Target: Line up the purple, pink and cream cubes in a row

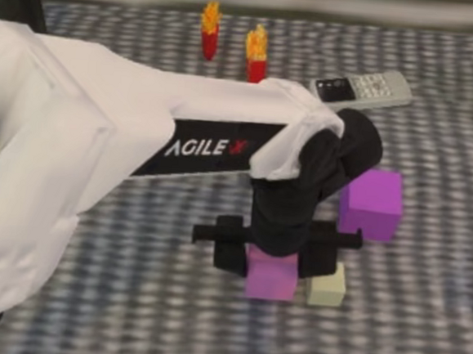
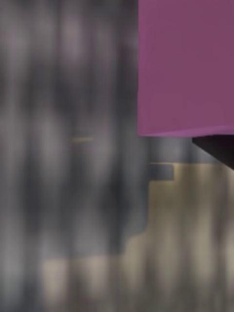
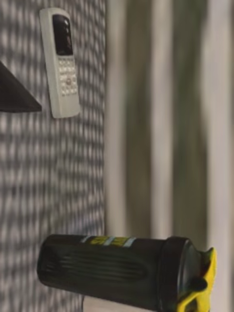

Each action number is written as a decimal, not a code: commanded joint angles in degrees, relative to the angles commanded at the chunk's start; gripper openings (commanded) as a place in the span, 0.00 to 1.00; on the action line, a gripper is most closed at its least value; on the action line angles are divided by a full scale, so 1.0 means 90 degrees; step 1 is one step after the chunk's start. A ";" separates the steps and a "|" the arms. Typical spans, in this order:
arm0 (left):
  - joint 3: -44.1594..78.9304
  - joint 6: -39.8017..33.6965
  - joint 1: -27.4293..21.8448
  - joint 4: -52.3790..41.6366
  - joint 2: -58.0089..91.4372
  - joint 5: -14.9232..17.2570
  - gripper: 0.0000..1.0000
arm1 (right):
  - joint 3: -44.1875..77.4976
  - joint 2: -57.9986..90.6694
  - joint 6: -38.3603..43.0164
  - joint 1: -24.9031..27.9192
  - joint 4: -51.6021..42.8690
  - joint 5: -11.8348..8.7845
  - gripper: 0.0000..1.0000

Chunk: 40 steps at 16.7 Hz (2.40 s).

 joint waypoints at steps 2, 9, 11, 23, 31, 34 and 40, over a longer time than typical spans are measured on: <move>0.0000 0.0000 0.0000 0.0000 0.0000 0.0000 0.23 | 0.0000 0.0000 0.0000 0.0000 0.0000 0.0000 1.00; 0.0000 0.0000 0.0000 0.0000 0.0000 0.0000 0.75 | 0.0000 0.0000 0.0000 0.0000 0.0000 0.0000 1.00; 0.0000 0.0000 0.0000 0.0000 0.0000 0.0000 0.90 | 0.0000 0.0000 0.0000 0.0000 0.0000 0.0000 1.00; 0.0098 -0.0006 0.0003 -0.0111 -0.0032 0.0004 1.00 | 0.0000 0.0000 0.0000 0.0000 0.0000 0.0000 1.00; 0.1074 -0.0036 0.0099 -0.1540 -0.0467 -0.0005 1.00 | 0.0000 0.0000 0.0000 0.0000 0.0000 0.0000 1.00; 0.1062 -0.0035 0.0065 -0.1526 -0.0445 -0.0003 1.00 | 0.0000 0.0000 0.0000 0.0000 0.0000 0.0000 1.00; 0.0212 0.0208 0.0558 -0.0941 -0.1420 -0.0048 1.00 | 0.0918 0.0918 0.0285 0.0228 -0.0621 -0.0004 1.00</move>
